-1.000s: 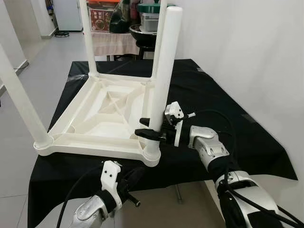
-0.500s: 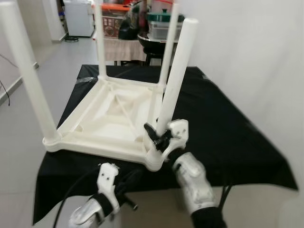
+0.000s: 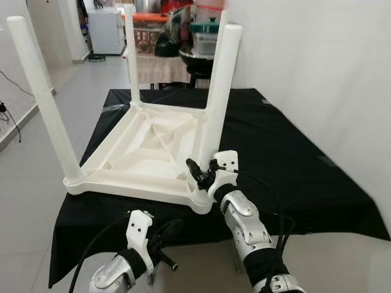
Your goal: Building children table
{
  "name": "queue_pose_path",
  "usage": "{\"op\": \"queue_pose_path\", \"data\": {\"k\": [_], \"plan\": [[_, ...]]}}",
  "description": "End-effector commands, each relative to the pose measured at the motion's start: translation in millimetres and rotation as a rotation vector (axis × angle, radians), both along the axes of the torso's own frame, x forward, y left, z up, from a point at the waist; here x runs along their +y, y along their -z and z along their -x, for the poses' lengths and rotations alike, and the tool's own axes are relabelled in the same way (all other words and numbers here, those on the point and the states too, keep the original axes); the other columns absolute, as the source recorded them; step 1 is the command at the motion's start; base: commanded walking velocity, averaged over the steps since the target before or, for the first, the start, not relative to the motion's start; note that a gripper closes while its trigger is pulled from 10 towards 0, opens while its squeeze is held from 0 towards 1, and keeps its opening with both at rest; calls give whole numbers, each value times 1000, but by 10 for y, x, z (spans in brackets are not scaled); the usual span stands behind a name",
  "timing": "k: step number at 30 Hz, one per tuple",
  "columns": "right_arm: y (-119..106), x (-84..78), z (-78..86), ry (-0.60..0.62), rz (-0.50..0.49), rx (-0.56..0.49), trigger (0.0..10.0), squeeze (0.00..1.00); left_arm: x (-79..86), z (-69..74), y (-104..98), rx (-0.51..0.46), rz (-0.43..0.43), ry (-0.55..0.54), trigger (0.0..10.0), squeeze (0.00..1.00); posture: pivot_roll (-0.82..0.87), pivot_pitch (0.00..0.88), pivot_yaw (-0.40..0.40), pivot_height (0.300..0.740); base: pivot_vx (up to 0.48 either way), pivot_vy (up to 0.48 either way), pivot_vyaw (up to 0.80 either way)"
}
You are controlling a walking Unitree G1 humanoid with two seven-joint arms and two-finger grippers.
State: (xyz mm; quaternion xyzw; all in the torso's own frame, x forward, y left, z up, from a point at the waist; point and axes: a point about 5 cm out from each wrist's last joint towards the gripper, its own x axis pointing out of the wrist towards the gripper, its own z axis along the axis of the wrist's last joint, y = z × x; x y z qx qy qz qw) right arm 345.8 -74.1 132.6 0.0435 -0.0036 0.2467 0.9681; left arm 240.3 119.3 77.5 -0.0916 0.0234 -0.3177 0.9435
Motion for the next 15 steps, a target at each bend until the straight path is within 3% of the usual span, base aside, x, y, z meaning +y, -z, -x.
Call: {"op": "queue_pose_path", "data": {"k": [1,2,3,4,5,6,7,9,11,15], "plan": [[-155,72,-17,-110,-8,-45,10000,1000,-3,-8,34,20,-12,5,10000,0,54,0,-63,740,0,0,0],[-155,72,-17,-110,-8,-45,10000,1000,-3,-8,34,20,-12,5,10000,0,54,0,-63,740,0,0,0],[-229,90,-28,-240,9,-82,10000,1000,-9,-11,35,21,-10,6,10000,0,56,0,-66,740,0,0,0],[-229,90,-28,-240,9,-82,10000,1000,-9,-11,35,21,-10,6,10000,0,56,0,-66,740,0,0,0],[-274,77,-44,-358,36,-106,10000,71,-14,-17,38,21,-9,6,10000,0,60,0,-71,740,0,0,0],[-299,45,-57,-451,70,-125,10000,0,-17,-21,40,21,-9,6,10000,0,61,0,-72,740,0,0,0],[-310,7,-73,-511,95,-127,10000,0,-20,-26,41,21,-9,5,10000,0,65,0,-75,740,0,0,0],[-310,7,-73,-511,95,-127,10000,0,-20,-26,41,21,-9,5,10000,0,65,0,-75,740,0,0,0],[-326,-93,-130,-608,128,-105,10000,0,-20,-35,47,20,-10,3,10000,0,79,0,-80,740,0,0,0],[-349,-148,-169,-627,136,-91,10000,0,-18,-40,46,19,-12,2,10000,0,81,0,-78,740,0,0,0]]}}
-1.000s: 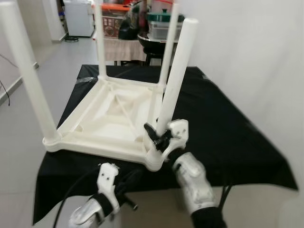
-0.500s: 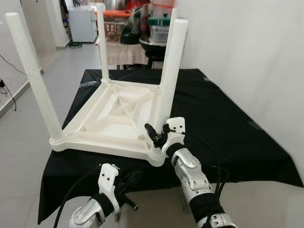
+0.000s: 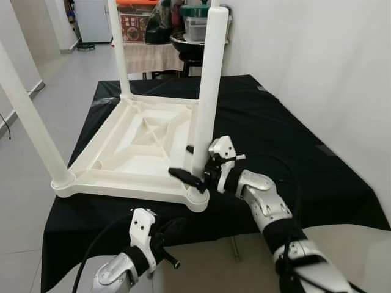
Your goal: Building children table
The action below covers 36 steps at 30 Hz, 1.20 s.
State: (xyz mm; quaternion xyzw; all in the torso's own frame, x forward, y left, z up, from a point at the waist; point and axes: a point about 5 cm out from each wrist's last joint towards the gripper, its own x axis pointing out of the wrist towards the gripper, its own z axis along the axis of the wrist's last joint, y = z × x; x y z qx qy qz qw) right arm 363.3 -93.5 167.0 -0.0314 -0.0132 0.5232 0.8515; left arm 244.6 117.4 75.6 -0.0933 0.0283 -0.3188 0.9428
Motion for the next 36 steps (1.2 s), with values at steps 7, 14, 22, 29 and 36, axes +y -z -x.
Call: {"op": "queue_pose_path", "data": {"k": [7,14,22,29,36], "plan": [[29,-142,-82,9,-12,104,0,0,4,-8,26,4,-17,-2,10000,0,90,0,-80,740,0,0,0],[168,-261,-65,65,-24,137,0,0,4,14,19,-15,-50,-7,10000,0,87,0,-73,740,0,0,0],[349,-439,2,168,-43,142,0,0,6,64,0,-49,-88,-28,10000,0,83,0,-75,740,0,0,0],[1021,-180,365,808,56,347,0,0,30,148,-36,-79,-90,-28,10000,0,46,0,-65,740,0,0,0],[1139,78,515,822,66,369,0,0,21,206,-57,-91,-83,-14,10000,0,30,0,-50,740,0,0,0]]}}
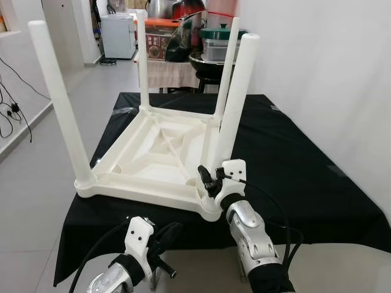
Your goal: Building children table
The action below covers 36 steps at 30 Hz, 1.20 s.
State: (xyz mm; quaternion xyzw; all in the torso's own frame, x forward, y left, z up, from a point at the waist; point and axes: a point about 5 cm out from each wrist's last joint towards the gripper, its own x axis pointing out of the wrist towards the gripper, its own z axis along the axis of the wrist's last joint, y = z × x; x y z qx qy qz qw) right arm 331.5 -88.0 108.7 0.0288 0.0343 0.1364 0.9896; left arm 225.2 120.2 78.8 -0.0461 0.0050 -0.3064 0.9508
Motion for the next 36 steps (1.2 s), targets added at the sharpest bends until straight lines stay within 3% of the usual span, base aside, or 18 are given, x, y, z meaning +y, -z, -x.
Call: {"op": "queue_pose_path", "data": {"k": [1,2,3,4,5,11,12,13,14,16,17,18,21,26,27,36], "plan": [[500,19,116,-26,41,250,196,0,-16,28,-27,-18,-5,23,10000,0,26,0,-52,740,0,0,0],[500,19,116,-26,41,250,196,0,-16,28,-27,-18,-5,23,10000,0,26,0,-52,740,0,0,0],[456,16,60,-29,49,236,9765,0,-22,39,-28,-19,-3,28,10000,0,26,0,-52,740,0,0,0],[399,24,0,-40,43,221,10000,0,-29,49,-30,-21,-5,27,10000,0,23,0,-52,740,0,0,0],[312,70,-61,-110,21,193,10000,1000,-40,59,-32,-24,-6,24,10000,0,23,0,-52,740,0,0,0],[-25,152,-167,-232,-10,86,10000,1000,-66,72,-38,-28,-7,19,10000,0,31,0,-62,740,0,0,0],[-189,151,-222,-317,-20,24,10000,604,-73,66,-38,-28,-6,19,10000,0,34,0,-66,740,0,0,0],[-189,151,-222,-317,-20,24,10000,604,-73,66,-38,-28,-6,19,10000,0,34,0,-66,740,0,0,0],[-349,126,-279,-430,-18,-44,10000,0,-81,61,-41,-30,-5,19,10000,0,36,0,-67,740,0,0,0],[-349,126,-279,-430,-18,-44,10000,0,-81,61,-41,-30,-5,19,10000,0,36,0,-67,740,0,0,0],[-454,91,-313,-521,-7,-84,10000,0,-89,57,-43,-31,-6,19,10000,0,39,0,-71,740,0,0,0],[-454,91,-313,-521,-7,-84,10000,0,-89,57,-43,-31,-6,19,10000,0,39,0,-71,740,0,0,0],[-584,-74,-353,-801,86,-95,10000,0,-121,81,-54,-40,-12,31,10000,0,42,0,-74,740,0,0,0],[-538,-126,-369,-864,138,-34,10000,0,-136,95,-58,-43,-16,39,10000,0,41,0,-69,740,0,0,0],[-525,-138,-372,-879,128,-13,0,0,-145,95,-56,-41,-12,43,10000,0,39,0,-70,740,0,0,0],[-503,-218,-373,-871,82,-9,0,0,-168,94,-38,-27,4,52,10000,0,31,0,-65,740,0,0,0]]}}
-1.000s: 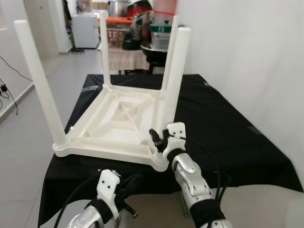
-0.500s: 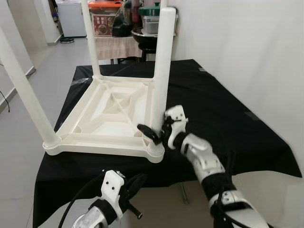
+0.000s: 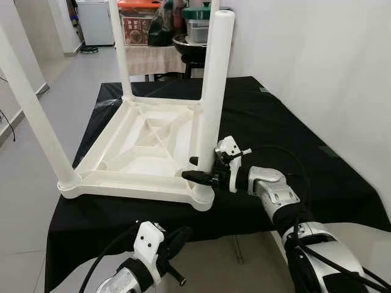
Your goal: Building children table
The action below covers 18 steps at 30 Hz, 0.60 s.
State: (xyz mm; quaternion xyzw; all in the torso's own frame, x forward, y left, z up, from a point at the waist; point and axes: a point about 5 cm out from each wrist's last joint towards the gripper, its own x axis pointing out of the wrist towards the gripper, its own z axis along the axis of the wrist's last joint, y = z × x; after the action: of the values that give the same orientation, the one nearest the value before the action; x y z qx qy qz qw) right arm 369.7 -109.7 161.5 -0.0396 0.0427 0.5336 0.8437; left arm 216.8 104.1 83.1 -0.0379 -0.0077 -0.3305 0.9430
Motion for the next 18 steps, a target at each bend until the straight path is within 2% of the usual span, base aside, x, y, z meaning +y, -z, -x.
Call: {"op": "queue_pose_path", "data": {"k": [1,5,9,11,12,13,14,15,16,17,18], "plan": [[26,-1,9,-13,-18,16,0,0,-6,10,5,5,10,2,10000,0,31,0,-65,740,0,0,0],[76,-63,23,11,-27,12,0,0,-10,21,9,12,18,7,10000,0,23,0,-62,740,0,0,0],[265,-113,97,118,-23,18,0,0,-12,43,13,22,32,10,10000,0,22,0,-76,740,0,0,0],[519,-33,73,679,-40,63,0,0,12,62,9,24,33,7,10000,0,15,0,-79,740,0,0,0],[519,-33,73,679,-40,63,0,0,12,62,9,24,33,7,10000,0,15,0,-79,740,0,0,0],[863,206,416,926,-62,208,0,0,30,60,3,27,35,2,10000,0,12,0,-60,740,0,0,0],[913,362,550,880,-87,229,0,0,38,54,3,28,35,0,10000,0,6,0,-52,740,0,0,0],[913,362,550,880,-87,229,0,0,38,54,3,28,35,0,10000,0,6,0,-52,740,0,0,0],[937,517,623,782,-90,241,0,0,36,50,6,30,30,6,10000,0,-4,0,-40,740,0,0,0],[943,602,644,714,-86,240,0,0,32,48,7,30,26,10,10000,0,-4,0,-36,740,0,0,0],[943,602,644,714,-86,240,0,0,32,48,7,30,26,10,10000,0,-4,0,-36,740,0,0,0]]}}
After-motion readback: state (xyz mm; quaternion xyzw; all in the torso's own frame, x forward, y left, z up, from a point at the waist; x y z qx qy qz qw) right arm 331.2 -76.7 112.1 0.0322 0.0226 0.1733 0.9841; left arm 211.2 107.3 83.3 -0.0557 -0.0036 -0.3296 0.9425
